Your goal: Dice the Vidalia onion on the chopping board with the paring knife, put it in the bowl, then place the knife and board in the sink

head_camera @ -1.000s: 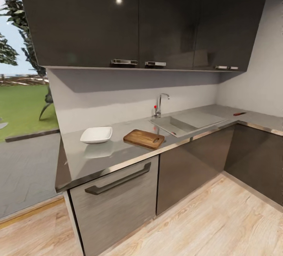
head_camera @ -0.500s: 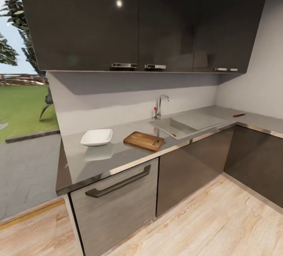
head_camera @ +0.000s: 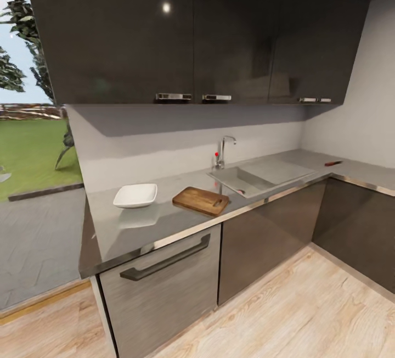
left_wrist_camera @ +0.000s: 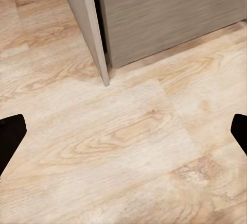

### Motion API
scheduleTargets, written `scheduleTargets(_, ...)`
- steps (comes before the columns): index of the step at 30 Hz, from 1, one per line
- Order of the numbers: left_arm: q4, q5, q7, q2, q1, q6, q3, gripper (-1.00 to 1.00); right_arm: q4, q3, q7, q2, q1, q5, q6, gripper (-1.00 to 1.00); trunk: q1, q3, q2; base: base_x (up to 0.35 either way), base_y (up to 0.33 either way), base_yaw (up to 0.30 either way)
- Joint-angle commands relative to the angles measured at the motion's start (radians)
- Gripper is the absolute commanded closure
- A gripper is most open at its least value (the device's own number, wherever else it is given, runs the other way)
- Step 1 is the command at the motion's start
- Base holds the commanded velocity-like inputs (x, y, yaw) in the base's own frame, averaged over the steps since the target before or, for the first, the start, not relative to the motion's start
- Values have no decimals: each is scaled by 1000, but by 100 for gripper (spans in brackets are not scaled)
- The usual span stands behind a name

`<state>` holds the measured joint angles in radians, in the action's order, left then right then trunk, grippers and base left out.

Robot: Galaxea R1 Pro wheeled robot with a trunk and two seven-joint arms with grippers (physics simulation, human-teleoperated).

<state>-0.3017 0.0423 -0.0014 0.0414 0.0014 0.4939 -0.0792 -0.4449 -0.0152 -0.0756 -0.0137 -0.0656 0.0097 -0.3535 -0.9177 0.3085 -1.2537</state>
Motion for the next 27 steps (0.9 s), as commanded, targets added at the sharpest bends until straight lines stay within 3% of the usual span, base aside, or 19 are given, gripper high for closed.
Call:
scheduleTargets(1,-1,4,0,0,0,2,1,-100,-1,-2,-5,0,0,1,-1,-100,4,-2,7,0,0,0)
scheduleTargets(27,-1,4,0,0,0,2,1,-100,0,-2,-4,0,0,1,-1,-100,104,-84,189,0,0,0)
